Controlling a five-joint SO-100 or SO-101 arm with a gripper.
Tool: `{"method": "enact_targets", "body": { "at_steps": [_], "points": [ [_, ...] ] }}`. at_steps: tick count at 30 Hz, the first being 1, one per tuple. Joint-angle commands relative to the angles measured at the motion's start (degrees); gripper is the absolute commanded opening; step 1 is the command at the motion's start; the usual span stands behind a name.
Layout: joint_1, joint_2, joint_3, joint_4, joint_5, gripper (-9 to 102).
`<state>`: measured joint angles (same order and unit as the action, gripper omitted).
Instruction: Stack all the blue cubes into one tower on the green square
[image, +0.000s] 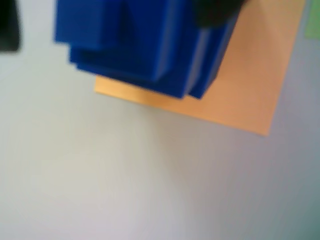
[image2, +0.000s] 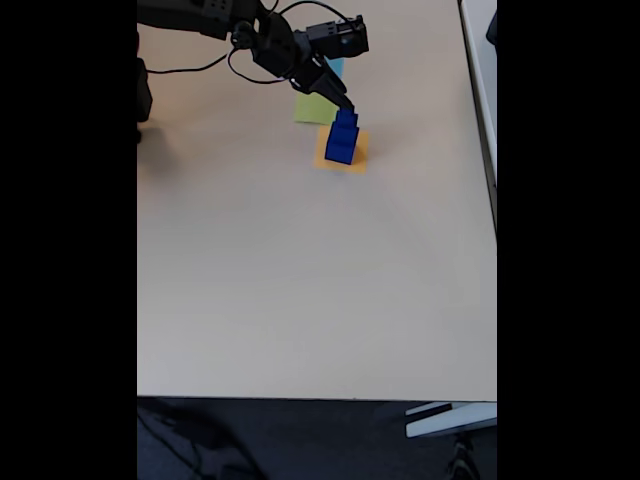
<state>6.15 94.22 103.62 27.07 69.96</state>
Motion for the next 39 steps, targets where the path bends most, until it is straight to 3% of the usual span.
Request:
{"method": "enact_targets", "body": {
  "at_steps": [1, 39],
  "points": [
    [0.5, 0.3, -4.0, 0.0, 0.7, 18],
    [2.2, -2.9, -7.2, 1.3, 5.6, 22]
  ]
}}
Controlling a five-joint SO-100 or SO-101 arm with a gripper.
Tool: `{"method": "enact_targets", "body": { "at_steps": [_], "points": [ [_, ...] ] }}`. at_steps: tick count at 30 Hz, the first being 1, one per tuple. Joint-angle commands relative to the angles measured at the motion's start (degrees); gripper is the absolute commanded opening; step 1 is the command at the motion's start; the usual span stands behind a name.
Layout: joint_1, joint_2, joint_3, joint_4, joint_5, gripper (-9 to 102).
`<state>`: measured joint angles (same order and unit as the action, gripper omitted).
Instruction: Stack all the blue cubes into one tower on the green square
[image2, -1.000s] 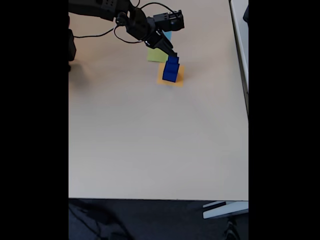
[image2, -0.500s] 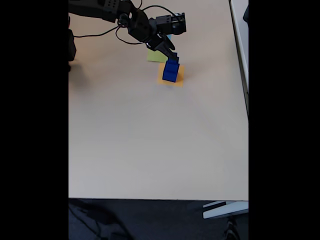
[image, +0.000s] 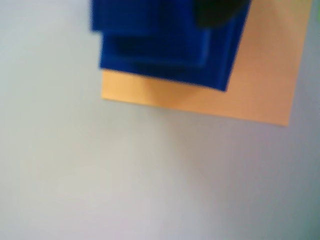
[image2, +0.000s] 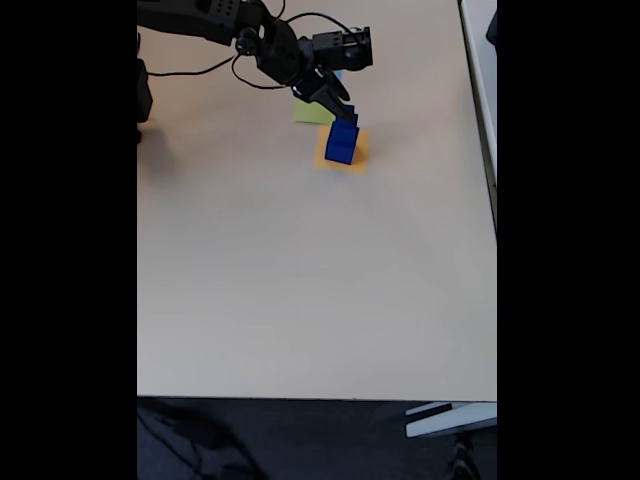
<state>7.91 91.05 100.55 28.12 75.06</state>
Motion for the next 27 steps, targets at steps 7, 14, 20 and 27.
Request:
{"method": "enact_targets", "body": {
  "at_steps": [7, 14, 20, 27],
  "points": [
    [0.5, 0.2, -4.1, 1.2, 1.1, 21],
    [0.6, 0.1, -4.6, 1.9, 1.3, 19],
    [0.6, 0.0, -4.7, 2.2, 1.3, 16],
    [0.7, -0.2, -5.1, 2.3, 1.0, 6]
  ]
}}
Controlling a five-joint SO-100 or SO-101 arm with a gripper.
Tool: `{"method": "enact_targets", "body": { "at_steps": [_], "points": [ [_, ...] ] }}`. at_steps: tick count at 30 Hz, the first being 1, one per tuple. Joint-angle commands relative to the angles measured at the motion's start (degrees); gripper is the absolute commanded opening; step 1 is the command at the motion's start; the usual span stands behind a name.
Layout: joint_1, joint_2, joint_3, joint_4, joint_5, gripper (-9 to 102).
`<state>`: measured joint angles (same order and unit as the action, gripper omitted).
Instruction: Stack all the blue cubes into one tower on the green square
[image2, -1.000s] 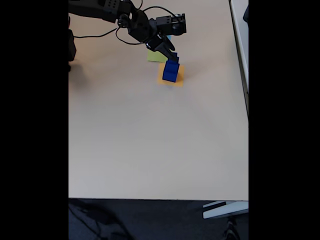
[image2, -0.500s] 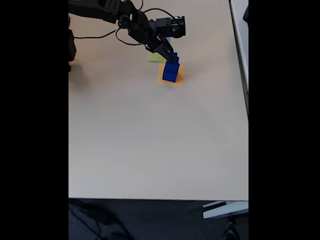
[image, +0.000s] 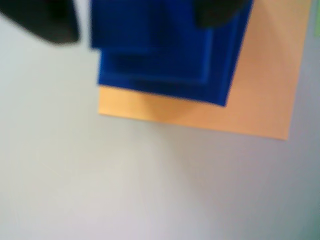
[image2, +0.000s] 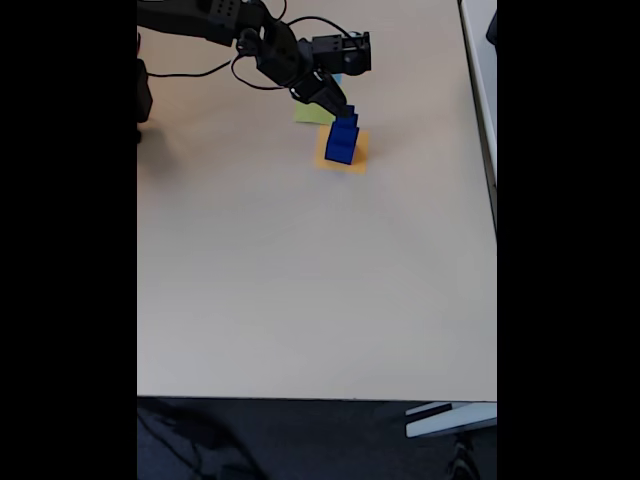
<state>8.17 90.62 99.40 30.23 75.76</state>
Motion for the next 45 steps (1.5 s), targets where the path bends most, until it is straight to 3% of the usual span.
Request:
{"method": "enact_targets", "body": {
  "at_steps": [1, 16, 27, 36, 45],
  "points": [
    [0.4, 0.2, -4.2, 0.4, 0.2, 6],
    [0.4, 0.0, -5.4, 1.7, 0.0, 0],
    [-0.9, 1.1, -17.6, 14.0, -5.4, 0],
    [-7.2, -2.6, -27.1, 24.7, 7.0, 0],
    [-18.8, -10.1, -28.1, 26.5, 25.5, 0]
  ]
}}
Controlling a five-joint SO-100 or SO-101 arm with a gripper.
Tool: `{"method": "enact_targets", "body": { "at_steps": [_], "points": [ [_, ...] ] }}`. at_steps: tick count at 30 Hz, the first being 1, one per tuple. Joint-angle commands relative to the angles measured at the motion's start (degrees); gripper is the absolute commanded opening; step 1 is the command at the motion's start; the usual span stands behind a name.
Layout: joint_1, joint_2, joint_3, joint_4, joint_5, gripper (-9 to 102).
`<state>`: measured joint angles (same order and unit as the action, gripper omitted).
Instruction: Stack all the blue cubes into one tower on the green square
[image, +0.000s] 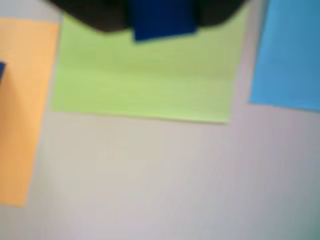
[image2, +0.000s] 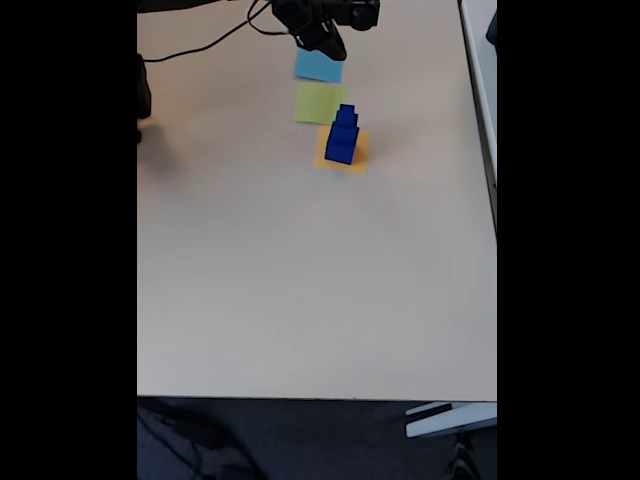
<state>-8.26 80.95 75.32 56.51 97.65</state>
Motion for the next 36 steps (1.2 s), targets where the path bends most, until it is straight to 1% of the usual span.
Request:
{"method": "enact_targets", "body": {
  "at_steps": [1, 5, 10, 14, 36],
  "points": [
    [-3.4, -1.6, -4.1, 0.0, 4.6, 0],
    [-7.4, -7.4, -7.2, -1.8, 8.1, 0],
    [-11.0, -14.9, -13.7, -1.8, 12.0, 0],
    [-12.7, -18.7, -16.1, -1.8, 13.0, 0],
    [-13.9, -27.6, -16.3, -2.0, 14.3, 0]
  ]
}}
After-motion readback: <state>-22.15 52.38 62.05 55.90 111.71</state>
